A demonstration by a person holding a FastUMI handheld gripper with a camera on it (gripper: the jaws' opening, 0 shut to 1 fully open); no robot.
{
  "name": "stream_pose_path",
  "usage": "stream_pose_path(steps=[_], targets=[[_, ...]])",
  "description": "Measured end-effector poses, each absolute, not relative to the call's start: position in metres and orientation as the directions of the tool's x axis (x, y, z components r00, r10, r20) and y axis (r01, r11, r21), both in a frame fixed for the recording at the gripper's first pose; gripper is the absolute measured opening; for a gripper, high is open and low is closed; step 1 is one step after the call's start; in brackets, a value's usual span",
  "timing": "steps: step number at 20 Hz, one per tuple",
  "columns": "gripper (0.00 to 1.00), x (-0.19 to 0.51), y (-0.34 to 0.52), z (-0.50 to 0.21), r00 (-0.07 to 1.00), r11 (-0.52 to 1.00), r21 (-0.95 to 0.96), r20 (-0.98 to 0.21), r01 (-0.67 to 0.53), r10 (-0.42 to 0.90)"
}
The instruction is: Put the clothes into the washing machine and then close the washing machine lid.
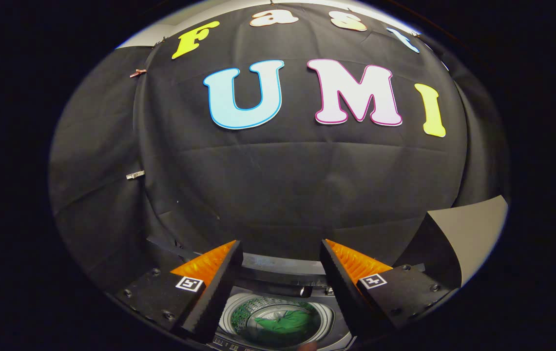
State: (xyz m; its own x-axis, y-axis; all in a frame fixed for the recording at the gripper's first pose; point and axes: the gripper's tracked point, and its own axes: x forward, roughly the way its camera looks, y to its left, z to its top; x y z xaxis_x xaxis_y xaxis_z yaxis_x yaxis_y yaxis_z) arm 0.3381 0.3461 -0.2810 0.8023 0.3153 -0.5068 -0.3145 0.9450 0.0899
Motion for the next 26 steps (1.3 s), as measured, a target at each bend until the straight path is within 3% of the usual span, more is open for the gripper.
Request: stream_pose_path(steps=[8,16,26], targets=[[1.0,0.28,0.344,-0.302,0.754,0.918,0.048,-0.554,-0.394,0.353],[0.99,0.217,0.354,-0.309,0.772,0.885,0.005,-0.487,-0.466,0.409],[0.99,0.187,0.36,-0.271,0.785,0.865,0.029,-0.406,-0.501,0.468]])
